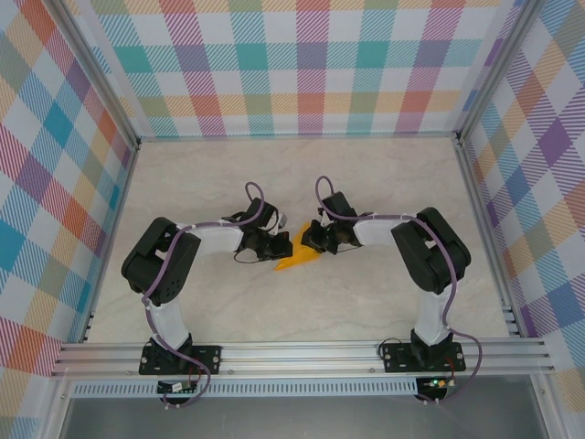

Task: Fold a paper plane with a square sheet of paper (pick it up from the middle)
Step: Fourth fold the wing at the center of the table.

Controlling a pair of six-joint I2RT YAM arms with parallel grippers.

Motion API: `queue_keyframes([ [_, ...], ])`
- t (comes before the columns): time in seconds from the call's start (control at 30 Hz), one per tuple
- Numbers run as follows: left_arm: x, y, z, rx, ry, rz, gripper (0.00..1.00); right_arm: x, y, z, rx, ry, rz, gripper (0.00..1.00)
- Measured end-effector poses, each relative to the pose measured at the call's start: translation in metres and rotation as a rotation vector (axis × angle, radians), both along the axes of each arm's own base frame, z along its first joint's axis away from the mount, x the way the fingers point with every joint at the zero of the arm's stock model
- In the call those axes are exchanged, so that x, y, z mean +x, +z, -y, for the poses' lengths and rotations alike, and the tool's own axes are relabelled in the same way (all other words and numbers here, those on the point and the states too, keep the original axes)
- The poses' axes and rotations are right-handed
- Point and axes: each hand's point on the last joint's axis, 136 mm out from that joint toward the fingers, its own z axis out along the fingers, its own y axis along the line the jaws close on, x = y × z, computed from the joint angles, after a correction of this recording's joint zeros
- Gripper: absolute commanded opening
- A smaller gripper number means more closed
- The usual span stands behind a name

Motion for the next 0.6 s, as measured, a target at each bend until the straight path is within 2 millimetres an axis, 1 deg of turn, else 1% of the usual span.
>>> queue_keyframes([
  [0.07,0.0,0.001,0.0,0.001,0.0,-0.001,0.02,0.0,-0.001,0.0,-0.002,-0.003,-0.005,0.08],
  [0.1,0.0,0.001,0.0,0.002,0.0,-0.004,0.09,0.0,-0.002,0.001,-0.004,-0.004,-0.006,0.08],
  [0.13,0.0,0.002,0.0,0.001,0.002,-0.005,0.13,0.0,-0.003,0.001,-0.01,-0.007,-0.006,0.08],
  [0.2,0.0,0.007,-0.003,-0.002,0.011,-0.012,0.19,0.001,-0.003,0.003,-0.022,-0.012,-0.004,0.08],
  [0.27,0.001,0.017,-0.006,-0.008,0.018,-0.007,0.25,0.002,-0.003,0.004,-0.038,-0.018,-0.002,0.08],
  [0.4,0.006,0.046,-0.011,-0.034,0.037,0.039,0.28,0.002,-0.003,0.004,-0.057,-0.021,-0.004,0.08],
  [0.47,0.007,0.055,-0.012,-0.045,0.04,0.057,0.28,0.003,-0.003,0.005,-0.06,-0.023,-0.005,0.08],
  [0.53,0.004,0.055,-0.014,-0.045,0.039,0.056,0.28,0.003,-0.003,0.005,-0.063,-0.023,-0.01,0.08],
  [0.6,-0.002,0.048,-0.017,-0.034,0.039,0.037,0.27,0.003,-0.003,0.005,-0.065,-0.023,-0.012,0.08],
])
